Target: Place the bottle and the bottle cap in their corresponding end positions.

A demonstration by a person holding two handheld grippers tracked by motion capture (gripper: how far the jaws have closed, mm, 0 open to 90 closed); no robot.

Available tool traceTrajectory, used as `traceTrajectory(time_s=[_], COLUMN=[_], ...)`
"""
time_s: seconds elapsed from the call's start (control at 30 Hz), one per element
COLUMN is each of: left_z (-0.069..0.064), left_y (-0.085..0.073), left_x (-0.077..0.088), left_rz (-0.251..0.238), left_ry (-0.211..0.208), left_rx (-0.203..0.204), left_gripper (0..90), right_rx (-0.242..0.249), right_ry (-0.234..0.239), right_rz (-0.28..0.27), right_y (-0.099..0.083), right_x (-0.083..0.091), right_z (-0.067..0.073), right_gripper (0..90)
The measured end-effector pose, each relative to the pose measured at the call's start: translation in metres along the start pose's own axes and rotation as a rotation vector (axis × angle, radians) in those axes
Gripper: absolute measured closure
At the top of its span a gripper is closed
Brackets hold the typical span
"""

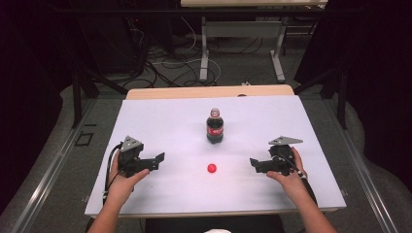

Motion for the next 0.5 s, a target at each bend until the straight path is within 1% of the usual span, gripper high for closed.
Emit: traceTrajectory(time_s=[0.07, 0.17, 0.2, 0.3, 0.33, 0.4, 0.47, 0.5], left_z=[0.005, 0.012, 0.014, 0.02, 0.022, 0.026, 0.028, 0.029], left_y=[-0.002, -0.007, -0.008, -0.013, -0.015, -0.019, -0.023, -0.026], left_x=[0.003, 0.006, 0.006, 0.006, 0.006, 0.005, 0.003, 0.002], left_rz=[-0.002, -0.001, -0.008, -0.014, -0.013, -0.016, -0.007, 0.004], left_ry=[0.014, 0.031, 0.037, 0.049, 0.056, 0.066, 0.064, 0.064], left_rx=[0.007, 0.029, 0.038, 0.061, 0.064, 0.073, 0.088, 0.086], left_gripper=[6.6, 1.3, 0.5, 0.5, 0.5, 0.4, 0.4, 0.4], right_rx=[-0.005, -0.005, -0.016, -0.04, -0.047, -0.042, -0.048, -0.045], right_ry=[-0.013, -0.036, -0.042, -0.053, -0.059, -0.073, -0.087, -0.096], right_rz=[0.0, 0.004, 0.006, -0.003, -0.01, -0.029, -0.035, -0.043], right_y=[-0.005, -0.013, -0.016, -0.02, -0.021, -0.023, -0.025, -0.026], right_x=[0.003, 0.008, 0.01, 0.013, 0.014, 0.015, 0.016, 0.016], right_z=[-0.004, -0.012, -0.014, -0.021, -0.023, -0.028, -0.031, -0.033], right_gripper=[0.0, 0.0, 0.0, 0.0, 0.0, 0.0, 0.0, 0.0])
Point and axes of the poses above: each handheld gripper's, and its own axes: x roughly backward along the jaws, y roughly out of its top, z roughly to its left, the point moved 7 cm from there along -x, roughly forward along the jaws, and after that the axes turned 4 degrees about y, right-handed, at the moved point
